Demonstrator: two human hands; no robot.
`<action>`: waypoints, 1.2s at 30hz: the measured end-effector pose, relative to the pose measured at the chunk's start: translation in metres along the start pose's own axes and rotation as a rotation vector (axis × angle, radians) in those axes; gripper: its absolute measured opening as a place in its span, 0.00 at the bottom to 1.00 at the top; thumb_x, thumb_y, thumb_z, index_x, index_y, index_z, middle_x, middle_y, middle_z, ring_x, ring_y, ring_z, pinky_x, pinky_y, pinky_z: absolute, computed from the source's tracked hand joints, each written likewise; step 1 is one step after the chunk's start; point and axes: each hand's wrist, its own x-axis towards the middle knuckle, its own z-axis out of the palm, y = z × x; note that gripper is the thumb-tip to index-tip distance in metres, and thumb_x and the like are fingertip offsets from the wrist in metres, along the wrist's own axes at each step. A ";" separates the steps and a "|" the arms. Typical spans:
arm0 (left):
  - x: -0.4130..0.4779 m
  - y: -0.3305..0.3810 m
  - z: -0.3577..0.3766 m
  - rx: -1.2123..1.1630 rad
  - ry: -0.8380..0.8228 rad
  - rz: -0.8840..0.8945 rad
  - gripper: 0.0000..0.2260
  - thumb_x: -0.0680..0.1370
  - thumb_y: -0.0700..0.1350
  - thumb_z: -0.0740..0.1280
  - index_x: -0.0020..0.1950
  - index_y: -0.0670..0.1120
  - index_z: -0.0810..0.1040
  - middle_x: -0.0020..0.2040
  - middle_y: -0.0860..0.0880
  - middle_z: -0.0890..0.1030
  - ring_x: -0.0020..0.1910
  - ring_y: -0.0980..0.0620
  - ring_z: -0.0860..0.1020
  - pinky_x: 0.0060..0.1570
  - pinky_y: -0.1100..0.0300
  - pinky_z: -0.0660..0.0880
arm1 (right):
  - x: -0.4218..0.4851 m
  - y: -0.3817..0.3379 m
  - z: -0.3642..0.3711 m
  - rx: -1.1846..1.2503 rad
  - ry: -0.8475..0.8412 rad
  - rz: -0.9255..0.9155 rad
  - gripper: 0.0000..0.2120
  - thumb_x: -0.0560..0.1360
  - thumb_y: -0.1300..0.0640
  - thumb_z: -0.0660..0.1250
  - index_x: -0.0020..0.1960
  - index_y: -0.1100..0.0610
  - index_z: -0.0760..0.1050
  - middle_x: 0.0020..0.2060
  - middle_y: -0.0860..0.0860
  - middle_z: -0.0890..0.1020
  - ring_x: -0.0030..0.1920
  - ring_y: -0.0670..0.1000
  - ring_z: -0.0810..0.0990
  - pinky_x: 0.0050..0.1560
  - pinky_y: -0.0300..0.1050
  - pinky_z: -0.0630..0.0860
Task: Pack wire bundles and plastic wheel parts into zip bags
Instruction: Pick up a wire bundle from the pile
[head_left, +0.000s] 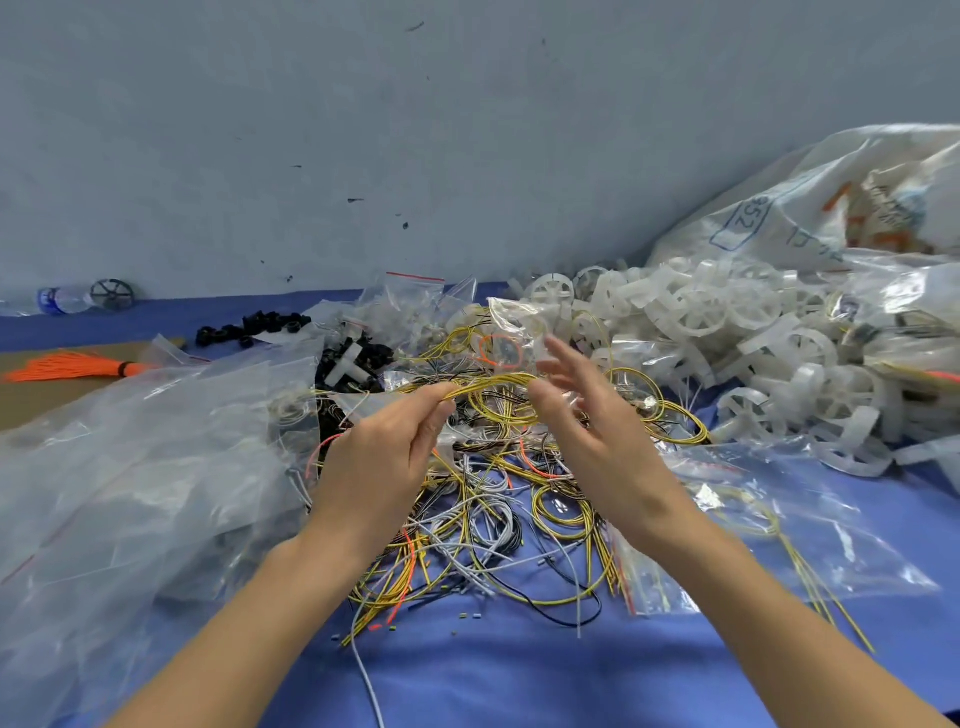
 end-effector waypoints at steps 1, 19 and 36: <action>-0.001 0.001 0.002 0.014 0.011 0.036 0.14 0.82 0.56 0.56 0.63 0.57 0.77 0.43 0.54 0.82 0.42 0.50 0.81 0.35 0.56 0.75 | -0.001 -0.001 0.001 -0.067 -0.055 -0.026 0.23 0.79 0.37 0.58 0.72 0.43 0.68 0.59 0.38 0.78 0.59 0.38 0.76 0.57 0.40 0.74; -0.001 0.000 0.017 -0.174 -0.449 -0.139 0.12 0.82 0.49 0.60 0.44 0.54 0.81 0.26 0.54 0.73 0.26 0.58 0.69 0.28 0.64 0.63 | -0.036 0.044 -0.033 -0.854 -0.220 0.409 0.26 0.73 0.36 0.61 0.65 0.50 0.65 0.59 0.49 0.72 0.56 0.55 0.77 0.45 0.49 0.72; -0.005 0.006 0.016 -0.603 -0.497 -0.407 0.14 0.83 0.45 0.59 0.44 0.50 0.83 0.24 0.51 0.66 0.20 0.53 0.62 0.23 0.64 0.59 | -0.044 0.054 -0.047 -0.896 -0.200 0.537 0.11 0.77 0.52 0.59 0.44 0.57 0.74 0.40 0.54 0.79 0.41 0.58 0.78 0.35 0.47 0.69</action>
